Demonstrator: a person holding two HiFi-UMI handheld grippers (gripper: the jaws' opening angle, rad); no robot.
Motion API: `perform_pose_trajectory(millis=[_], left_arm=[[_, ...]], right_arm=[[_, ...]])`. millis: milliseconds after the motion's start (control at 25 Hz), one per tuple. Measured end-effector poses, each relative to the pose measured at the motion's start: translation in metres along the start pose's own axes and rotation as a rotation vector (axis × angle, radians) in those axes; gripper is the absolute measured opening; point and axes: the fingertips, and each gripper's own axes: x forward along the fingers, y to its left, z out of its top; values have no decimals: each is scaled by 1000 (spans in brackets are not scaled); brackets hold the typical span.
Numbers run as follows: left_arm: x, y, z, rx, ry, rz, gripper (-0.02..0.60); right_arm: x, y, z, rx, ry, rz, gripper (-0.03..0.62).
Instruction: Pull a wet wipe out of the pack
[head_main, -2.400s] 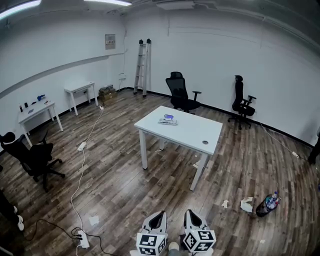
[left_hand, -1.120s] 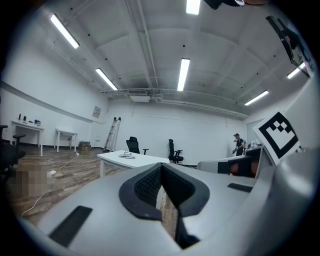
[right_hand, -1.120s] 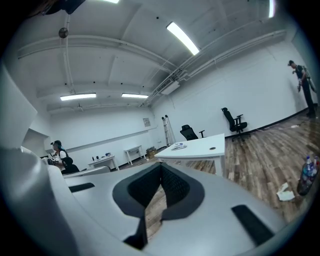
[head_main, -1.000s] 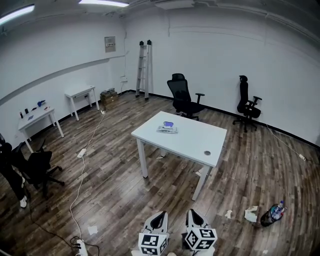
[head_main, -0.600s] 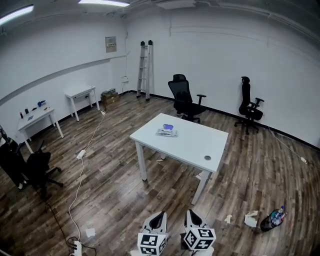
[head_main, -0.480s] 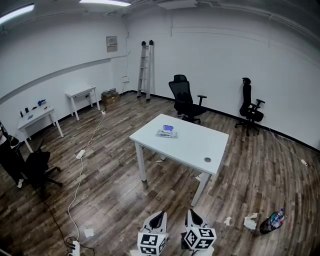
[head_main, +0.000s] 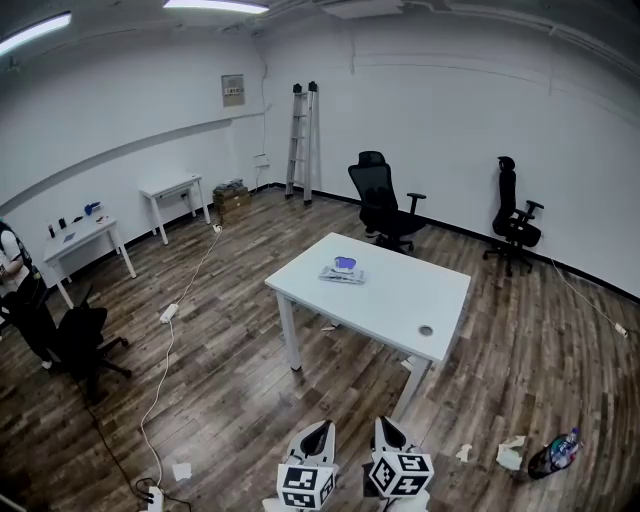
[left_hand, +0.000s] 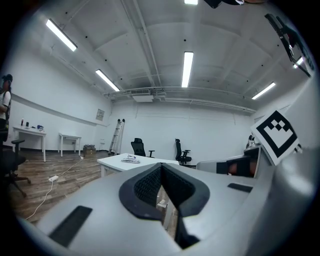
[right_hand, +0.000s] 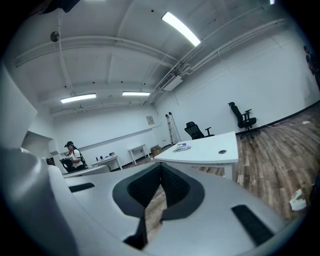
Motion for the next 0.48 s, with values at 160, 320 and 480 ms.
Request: perform_pose_trajectory(millis=[160, 320, 480], left_arm=[[12, 0, -3, 2, 6, 2, -2], [22, -6, -5, 10, 20, -14, -2], [29, -6, -6, 15, 29, -13, -2]], right_arm=[[6, -10, -2, 13, 9, -6, 9], [12, -24, -2, 41, 16, -23, 9], [17, -27, 0, 45, 19, -17, 9]])
